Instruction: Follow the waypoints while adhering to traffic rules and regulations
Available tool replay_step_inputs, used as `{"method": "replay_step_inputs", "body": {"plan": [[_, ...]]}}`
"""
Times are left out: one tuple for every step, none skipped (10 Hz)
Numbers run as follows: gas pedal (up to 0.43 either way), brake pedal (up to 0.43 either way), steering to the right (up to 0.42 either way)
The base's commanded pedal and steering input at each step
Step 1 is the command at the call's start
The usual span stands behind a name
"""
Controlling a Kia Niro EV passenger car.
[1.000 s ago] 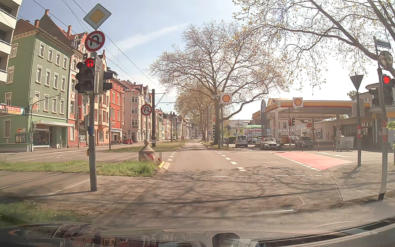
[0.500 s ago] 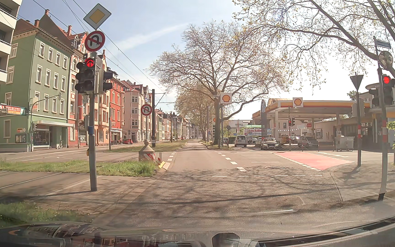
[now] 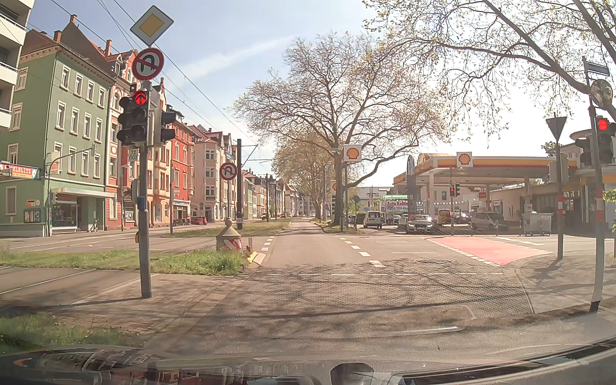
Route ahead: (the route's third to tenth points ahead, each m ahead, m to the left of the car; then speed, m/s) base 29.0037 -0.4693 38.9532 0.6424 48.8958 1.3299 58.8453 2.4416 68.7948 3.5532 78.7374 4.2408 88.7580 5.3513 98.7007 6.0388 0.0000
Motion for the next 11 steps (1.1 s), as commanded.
{"method": "replay_step_inputs", "body": {"plan": [[0.000,0.220,-0.003],[0.000,0.220,-0.003],[0.000,0.220,-0.003],[0.000,0.220,-0.003],[0.000,0.220,-0.003],[0.000,0.220,-0.003],[0.000,0.220,-0.003],[0.000,0.220,-0.003],[0.000,0.220,-0.003],[0.000,0.220,-0.003],[0.000,0.220,-0.003]]}}
